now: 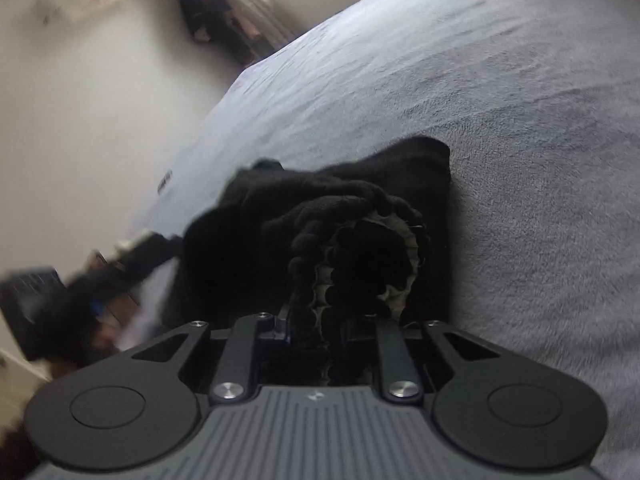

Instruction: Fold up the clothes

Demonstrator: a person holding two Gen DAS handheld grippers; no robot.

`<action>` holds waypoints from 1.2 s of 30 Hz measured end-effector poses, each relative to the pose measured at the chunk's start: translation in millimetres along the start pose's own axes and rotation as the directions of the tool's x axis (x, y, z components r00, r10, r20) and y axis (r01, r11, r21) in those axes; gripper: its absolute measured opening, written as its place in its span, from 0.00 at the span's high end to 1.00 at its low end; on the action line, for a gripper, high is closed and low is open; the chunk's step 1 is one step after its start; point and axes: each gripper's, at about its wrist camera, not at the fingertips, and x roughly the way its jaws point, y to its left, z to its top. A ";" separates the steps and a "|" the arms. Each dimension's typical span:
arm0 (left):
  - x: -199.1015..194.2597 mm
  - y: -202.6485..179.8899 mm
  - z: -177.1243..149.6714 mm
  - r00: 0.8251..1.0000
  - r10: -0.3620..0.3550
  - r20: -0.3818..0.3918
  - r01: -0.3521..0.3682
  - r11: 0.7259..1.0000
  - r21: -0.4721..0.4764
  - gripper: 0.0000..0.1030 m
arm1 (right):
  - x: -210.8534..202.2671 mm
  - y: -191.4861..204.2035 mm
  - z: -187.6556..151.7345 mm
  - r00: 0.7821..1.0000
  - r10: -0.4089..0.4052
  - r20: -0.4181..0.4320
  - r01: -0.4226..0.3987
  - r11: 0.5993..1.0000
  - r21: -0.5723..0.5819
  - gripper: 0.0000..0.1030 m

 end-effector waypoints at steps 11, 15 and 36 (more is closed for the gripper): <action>-23.9 -38.6 -40.9 0.997 -0.060 -0.039 0.067 0.977 0.203 0.51 | -31.9 1.9 10.9 0.998 0.047 0.044 -0.048 0.999 0.012 0.67; -32.1 -47.0 -53.7 0.996 -0.072 -0.052 0.082 0.969 0.232 0.51 | -51.9 13.9 22.6 0.990 -0.039 0.138 0.043 0.999 -0.027 0.62; -34.3 -51.4 -86.0 0.997 -0.062 -0.036 0.069 0.961 0.268 0.51 | 100.6 85.2 36.6 0.983 -0.175 0.049 0.176 0.848 -0.501 0.62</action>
